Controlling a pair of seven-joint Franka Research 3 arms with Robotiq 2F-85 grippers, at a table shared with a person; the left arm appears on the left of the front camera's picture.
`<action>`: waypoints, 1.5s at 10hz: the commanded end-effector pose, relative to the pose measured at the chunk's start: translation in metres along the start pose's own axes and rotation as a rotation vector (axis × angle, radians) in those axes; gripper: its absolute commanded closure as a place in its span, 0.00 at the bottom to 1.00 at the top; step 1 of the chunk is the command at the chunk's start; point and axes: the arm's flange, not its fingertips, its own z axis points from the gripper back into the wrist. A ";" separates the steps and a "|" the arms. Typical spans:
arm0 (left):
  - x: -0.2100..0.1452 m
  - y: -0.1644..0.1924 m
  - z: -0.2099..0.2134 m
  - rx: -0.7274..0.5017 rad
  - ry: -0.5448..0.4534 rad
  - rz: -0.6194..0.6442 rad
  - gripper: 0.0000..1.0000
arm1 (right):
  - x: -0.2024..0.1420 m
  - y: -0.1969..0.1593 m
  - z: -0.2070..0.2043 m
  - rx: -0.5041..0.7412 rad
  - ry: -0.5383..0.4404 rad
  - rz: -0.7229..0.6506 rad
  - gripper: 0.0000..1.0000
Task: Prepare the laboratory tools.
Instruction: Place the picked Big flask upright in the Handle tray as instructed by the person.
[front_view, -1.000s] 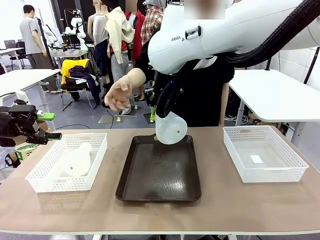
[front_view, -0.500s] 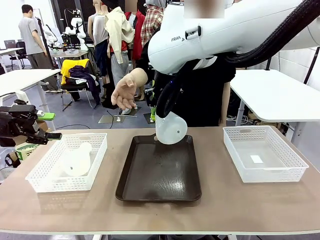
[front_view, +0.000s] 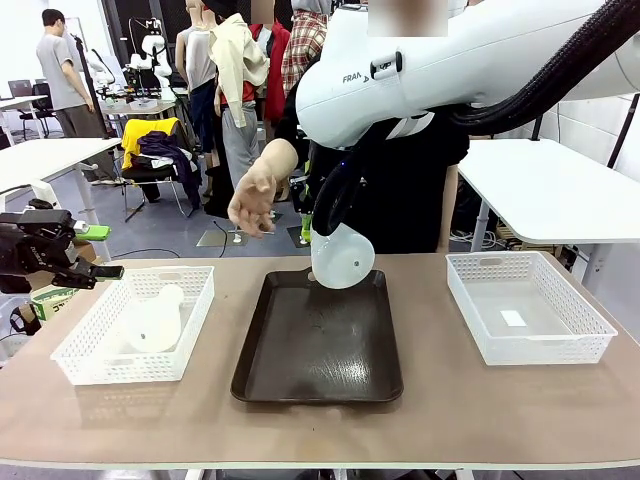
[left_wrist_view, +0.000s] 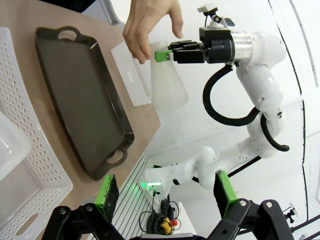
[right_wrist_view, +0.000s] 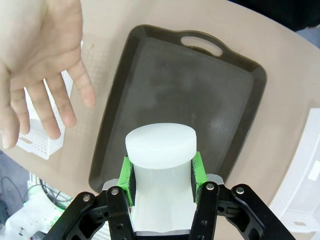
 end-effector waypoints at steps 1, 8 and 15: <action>-0.001 -0.002 0.002 -0.006 0.003 -0.007 0.00 | 0.000 0.000 0.000 -0.002 0.000 0.006 1.00; -0.001 -0.002 0.002 -0.006 0.003 -0.007 0.00 | 0.000 0.000 0.000 0.000 0.000 0.000 1.00; -0.001 -0.002 0.002 -0.006 0.003 -0.007 0.00 | -0.018 -0.070 -0.043 0.709 -0.425 0.318 1.00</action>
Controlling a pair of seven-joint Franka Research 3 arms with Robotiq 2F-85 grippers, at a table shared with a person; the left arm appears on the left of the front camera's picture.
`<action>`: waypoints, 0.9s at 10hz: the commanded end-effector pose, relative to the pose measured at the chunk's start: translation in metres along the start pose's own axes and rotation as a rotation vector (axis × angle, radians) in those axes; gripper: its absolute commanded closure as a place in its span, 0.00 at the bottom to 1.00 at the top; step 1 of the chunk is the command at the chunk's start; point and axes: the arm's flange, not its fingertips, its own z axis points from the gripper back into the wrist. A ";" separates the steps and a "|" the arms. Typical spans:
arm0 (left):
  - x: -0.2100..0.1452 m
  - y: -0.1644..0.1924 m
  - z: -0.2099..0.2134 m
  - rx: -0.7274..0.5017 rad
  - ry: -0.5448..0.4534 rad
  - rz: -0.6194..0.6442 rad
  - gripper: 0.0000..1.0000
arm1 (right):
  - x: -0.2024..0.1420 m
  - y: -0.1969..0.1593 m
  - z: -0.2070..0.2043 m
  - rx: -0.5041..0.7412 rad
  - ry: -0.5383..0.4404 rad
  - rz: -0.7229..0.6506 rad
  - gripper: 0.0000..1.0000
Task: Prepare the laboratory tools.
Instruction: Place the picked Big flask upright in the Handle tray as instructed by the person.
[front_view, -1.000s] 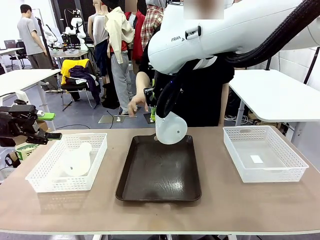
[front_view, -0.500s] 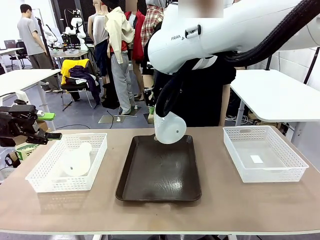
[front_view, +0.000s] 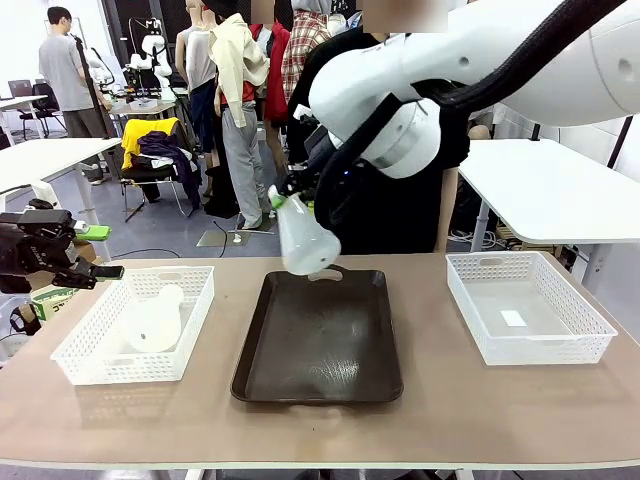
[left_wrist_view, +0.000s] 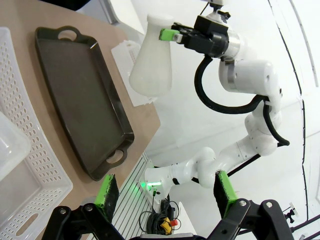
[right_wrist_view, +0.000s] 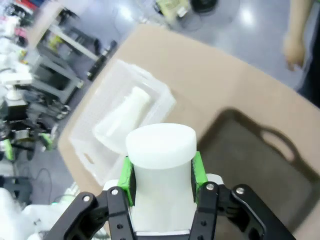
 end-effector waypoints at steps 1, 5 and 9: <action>-0.001 -0.002 0.002 -0.006 0.003 -0.007 0.00 | -0.050 -0.052 0.016 0.320 -0.112 0.082 1.00; -0.001 -0.002 0.002 -0.006 0.003 -0.007 0.00 | -0.055 -0.062 0.005 0.426 -0.144 0.118 1.00; -0.001 -0.002 0.002 -0.006 0.003 -0.007 0.00 | -0.036 -0.069 -0.001 0.411 -0.176 0.107 1.00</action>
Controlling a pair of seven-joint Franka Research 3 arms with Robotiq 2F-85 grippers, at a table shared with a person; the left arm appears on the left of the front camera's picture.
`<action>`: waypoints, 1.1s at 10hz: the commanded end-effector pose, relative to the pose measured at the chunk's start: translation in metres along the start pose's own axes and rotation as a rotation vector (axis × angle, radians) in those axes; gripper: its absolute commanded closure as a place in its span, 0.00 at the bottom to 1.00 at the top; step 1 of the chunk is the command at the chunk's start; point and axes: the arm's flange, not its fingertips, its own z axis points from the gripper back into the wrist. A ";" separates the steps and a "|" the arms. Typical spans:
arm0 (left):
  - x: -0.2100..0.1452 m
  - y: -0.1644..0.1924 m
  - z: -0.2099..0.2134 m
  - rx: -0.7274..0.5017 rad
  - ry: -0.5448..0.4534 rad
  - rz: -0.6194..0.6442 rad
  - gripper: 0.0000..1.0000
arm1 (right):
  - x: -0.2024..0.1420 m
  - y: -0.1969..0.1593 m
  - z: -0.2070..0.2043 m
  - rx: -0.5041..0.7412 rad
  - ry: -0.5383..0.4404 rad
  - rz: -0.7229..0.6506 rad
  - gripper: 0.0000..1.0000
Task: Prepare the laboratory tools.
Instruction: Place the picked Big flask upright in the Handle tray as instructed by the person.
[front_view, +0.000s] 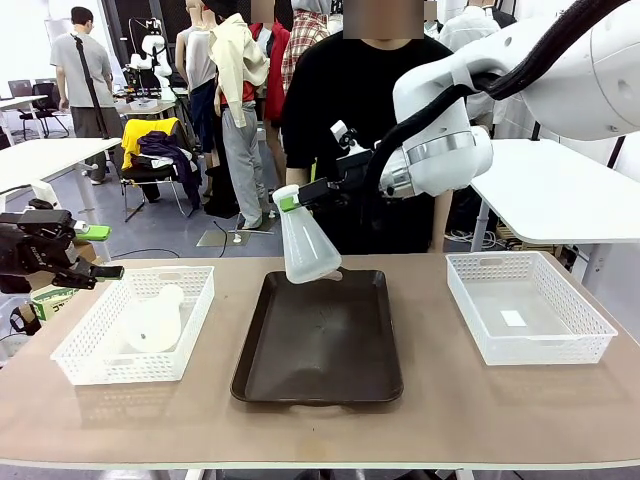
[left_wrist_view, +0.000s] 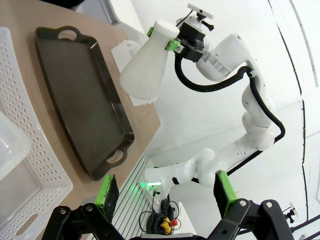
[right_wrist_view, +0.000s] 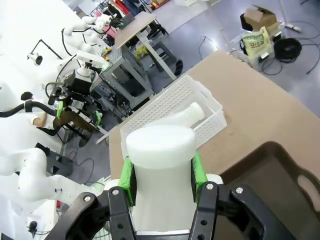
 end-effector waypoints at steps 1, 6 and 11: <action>-0.001 -0.002 0.002 -0.006 0.003 -0.007 0.00 | 0.007 0.004 -0.002 -0.015 -0.023 -0.011 1.00; -0.001 -0.002 0.002 -0.006 0.003 -0.007 0.00 | -0.033 -0.006 -0.033 0.197 -0.076 0.480 1.00; -0.001 -0.002 0.002 -0.006 0.003 -0.007 0.00 | -0.073 -0.063 -0.039 0.186 -0.213 0.528 1.00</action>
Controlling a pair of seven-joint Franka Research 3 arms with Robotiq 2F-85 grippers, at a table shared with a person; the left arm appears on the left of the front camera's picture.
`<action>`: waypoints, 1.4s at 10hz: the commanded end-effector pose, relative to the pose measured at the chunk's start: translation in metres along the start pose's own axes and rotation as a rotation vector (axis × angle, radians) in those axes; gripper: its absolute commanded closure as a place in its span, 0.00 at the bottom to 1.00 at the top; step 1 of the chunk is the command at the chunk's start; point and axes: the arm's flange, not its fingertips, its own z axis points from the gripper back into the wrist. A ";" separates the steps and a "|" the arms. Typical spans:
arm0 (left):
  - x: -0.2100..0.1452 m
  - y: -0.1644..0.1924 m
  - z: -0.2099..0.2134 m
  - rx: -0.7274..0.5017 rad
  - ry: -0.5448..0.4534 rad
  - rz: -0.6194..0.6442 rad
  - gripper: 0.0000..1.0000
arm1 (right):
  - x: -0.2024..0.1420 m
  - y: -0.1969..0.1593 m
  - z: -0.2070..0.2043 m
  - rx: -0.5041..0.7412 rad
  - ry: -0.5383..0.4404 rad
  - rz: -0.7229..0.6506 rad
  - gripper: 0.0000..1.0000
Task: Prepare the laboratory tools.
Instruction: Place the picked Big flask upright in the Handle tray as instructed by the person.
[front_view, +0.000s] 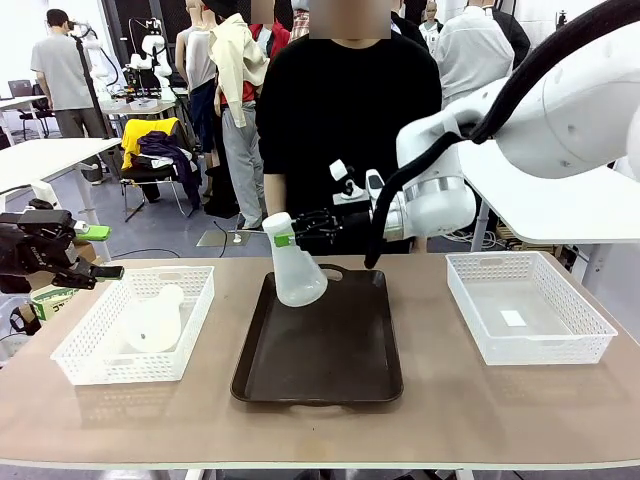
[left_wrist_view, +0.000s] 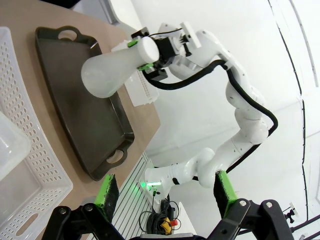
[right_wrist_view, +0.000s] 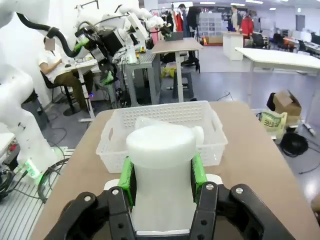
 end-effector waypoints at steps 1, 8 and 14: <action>-0.001 -0.002 0.002 -0.006 0.003 -0.008 0.00 | -0.014 -0.011 -0.002 -0.037 -0.065 -0.013 1.00; -0.001 -0.002 0.002 -0.006 0.003 -0.008 0.00 | -0.059 -0.024 0.003 -0.093 -0.142 -0.101 1.00; -0.001 -0.002 0.002 -0.006 0.003 -0.008 0.00 | -0.064 -0.017 0.011 -0.067 -0.139 -0.108 0.19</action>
